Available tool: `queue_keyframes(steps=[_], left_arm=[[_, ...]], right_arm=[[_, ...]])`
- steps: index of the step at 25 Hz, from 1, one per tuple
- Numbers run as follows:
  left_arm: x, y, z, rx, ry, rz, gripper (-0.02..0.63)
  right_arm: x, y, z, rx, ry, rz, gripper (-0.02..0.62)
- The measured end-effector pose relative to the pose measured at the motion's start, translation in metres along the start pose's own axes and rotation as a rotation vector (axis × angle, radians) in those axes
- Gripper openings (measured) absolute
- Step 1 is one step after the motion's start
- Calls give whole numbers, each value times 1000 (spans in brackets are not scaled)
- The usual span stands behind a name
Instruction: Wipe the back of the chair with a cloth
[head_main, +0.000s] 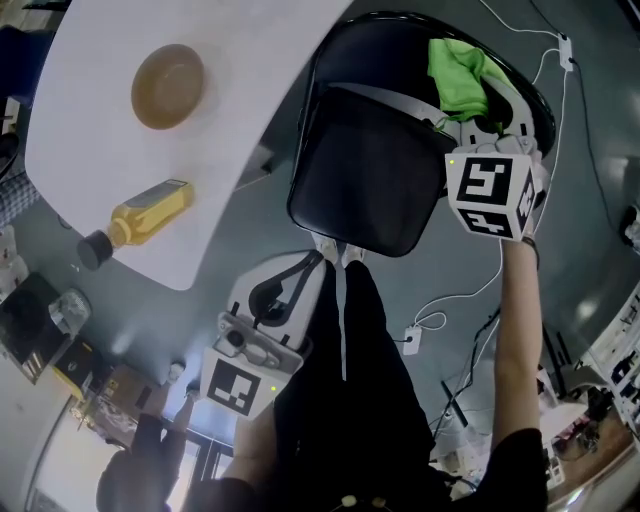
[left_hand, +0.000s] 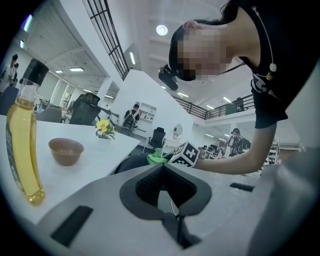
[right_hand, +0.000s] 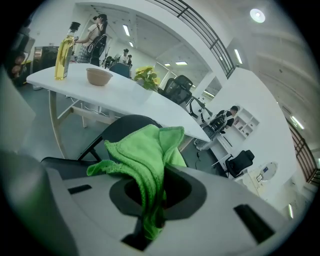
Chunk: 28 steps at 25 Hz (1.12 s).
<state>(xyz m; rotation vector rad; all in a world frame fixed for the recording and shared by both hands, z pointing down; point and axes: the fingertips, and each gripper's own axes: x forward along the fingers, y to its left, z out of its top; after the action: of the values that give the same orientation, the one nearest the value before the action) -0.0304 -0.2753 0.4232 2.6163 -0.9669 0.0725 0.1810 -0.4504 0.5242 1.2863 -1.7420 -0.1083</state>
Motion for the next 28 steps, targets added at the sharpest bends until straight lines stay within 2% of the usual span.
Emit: queue_keyframes(steps=[28], left_arm=[[-13,3,-26,-29,21,32,5]], right_arm=[[45,111,-48,-37,85,208,43]])
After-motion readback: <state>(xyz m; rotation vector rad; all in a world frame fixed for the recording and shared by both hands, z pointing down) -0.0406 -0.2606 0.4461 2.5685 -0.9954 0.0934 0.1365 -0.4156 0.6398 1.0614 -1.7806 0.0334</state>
